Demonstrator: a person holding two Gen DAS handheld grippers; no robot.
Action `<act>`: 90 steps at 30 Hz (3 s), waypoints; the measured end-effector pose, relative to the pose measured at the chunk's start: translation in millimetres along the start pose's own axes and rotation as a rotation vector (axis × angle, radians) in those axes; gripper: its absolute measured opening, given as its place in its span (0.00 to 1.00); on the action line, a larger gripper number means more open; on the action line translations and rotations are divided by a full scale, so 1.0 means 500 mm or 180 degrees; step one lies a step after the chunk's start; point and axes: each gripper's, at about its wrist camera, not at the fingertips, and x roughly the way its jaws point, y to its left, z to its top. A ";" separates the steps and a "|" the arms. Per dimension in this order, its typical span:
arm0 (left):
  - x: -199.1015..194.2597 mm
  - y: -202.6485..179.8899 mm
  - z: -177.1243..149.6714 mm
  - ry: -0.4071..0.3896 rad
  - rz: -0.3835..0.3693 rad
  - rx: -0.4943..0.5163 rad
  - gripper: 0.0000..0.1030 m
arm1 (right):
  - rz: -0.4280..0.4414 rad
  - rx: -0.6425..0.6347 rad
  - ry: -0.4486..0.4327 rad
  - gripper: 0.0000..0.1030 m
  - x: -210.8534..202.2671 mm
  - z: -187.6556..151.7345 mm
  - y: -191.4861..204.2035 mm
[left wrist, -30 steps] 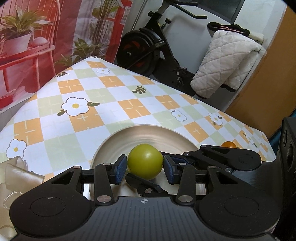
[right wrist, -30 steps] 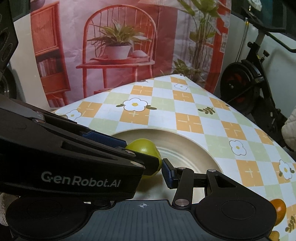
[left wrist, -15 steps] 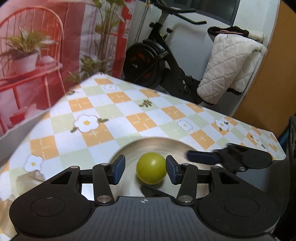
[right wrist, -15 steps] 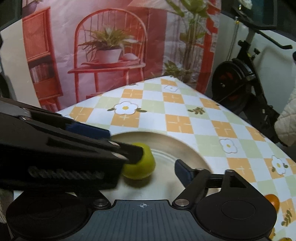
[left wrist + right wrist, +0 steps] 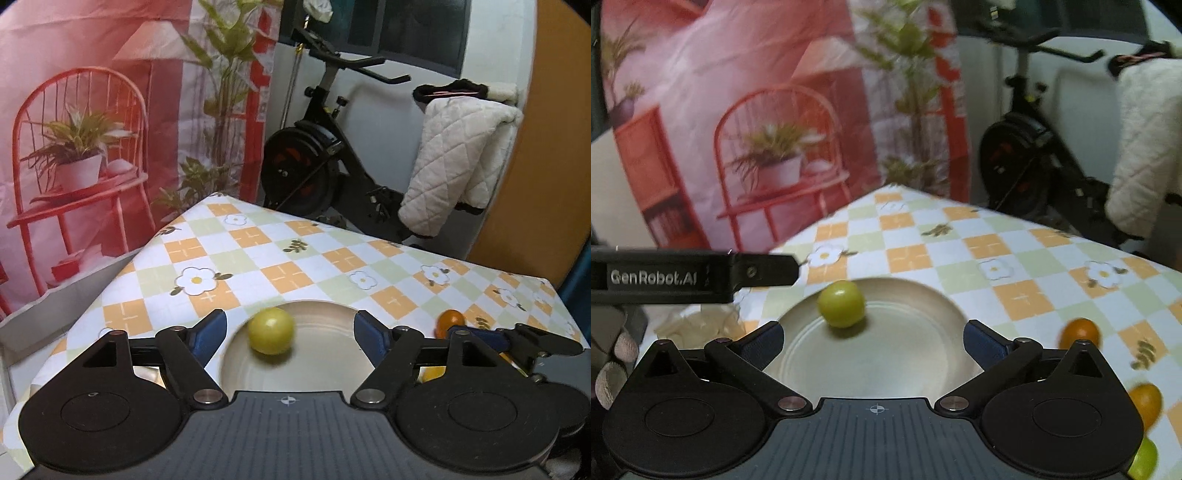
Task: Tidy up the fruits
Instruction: 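Lower the fruit into the plate and open the left gripper, then withdraw the left tool from the plate toward the fruit cluster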
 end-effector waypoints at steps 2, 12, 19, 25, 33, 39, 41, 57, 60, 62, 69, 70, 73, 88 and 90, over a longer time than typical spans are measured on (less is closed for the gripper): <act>-0.006 -0.011 -0.006 -0.0047 -0.0054 -0.0019 0.76 | -0.0004 0.0087 -0.0082 1.00 -0.027 -0.002 -0.015; -0.020 -0.084 -0.050 -0.0147 -0.0320 -0.0083 0.76 | -0.0313 0.0119 -0.0033 1.00 -0.139 -0.059 -0.081; -0.021 -0.125 -0.081 -0.0066 -0.0463 0.0047 0.76 | -0.0952 -0.0073 0.0074 0.99 -0.183 -0.102 -0.105; -0.008 -0.141 -0.102 0.0077 -0.0463 0.0042 0.76 | -0.0763 -0.0058 0.0041 1.00 -0.211 -0.130 -0.130; -0.011 -0.160 -0.124 0.0112 -0.0445 0.0175 0.76 | -0.0588 0.0030 -0.0015 1.00 -0.223 -0.168 -0.131; -0.010 -0.166 -0.131 0.0118 -0.0391 0.0200 0.76 | -0.0589 0.0066 -0.0118 1.00 -0.229 -0.178 -0.136; -0.011 -0.171 -0.132 0.0109 -0.0376 0.0229 0.76 | -0.0622 -0.0015 -0.0141 1.00 -0.230 -0.181 -0.130; 0.006 -0.171 -0.135 0.0218 -0.0262 0.0332 0.82 | -0.0756 -0.0060 -0.0044 0.93 -0.213 -0.193 -0.142; 0.008 -0.170 -0.135 0.0213 -0.0286 0.0334 0.82 | -0.0681 -0.0107 -0.0012 0.89 -0.206 -0.195 -0.136; 0.007 -0.171 -0.136 0.0187 -0.0291 0.0340 0.82 | -0.0644 -0.0153 0.0013 0.87 -0.201 -0.195 -0.129; 0.008 -0.179 -0.141 0.0125 -0.0273 0.0455 0.82 | -0.0619 -0.0254 0.0034 0.86 -0.193 -0.195 -0.118; 0.010 -0.180 -0.142 0.0135 -0.0276 0.0473 0.82 | -0.0618 -0.0258 0.0036 0.86 -0.192 -0.195 -0.118; 0.013 -0.177 -0.145 0.0154 -0.0335 0.0437 0.82 | -0.0606 -0.0265 0.0053 0.85 -0.189 -0.198 -0.118; 0.028 -0.169 -0.140 0.0251 -0.0362 0.0324 0.80 | -0.0502 -0.0351 0.0163 0.66 -0.164 -0.208 -0.107; 0.031 -0.172 -0.140 0.0242 -0.0365 0.0324 0.80 | -0.0497 -0.0330 0.0171 0.65 -0.162 -0.208 -0.108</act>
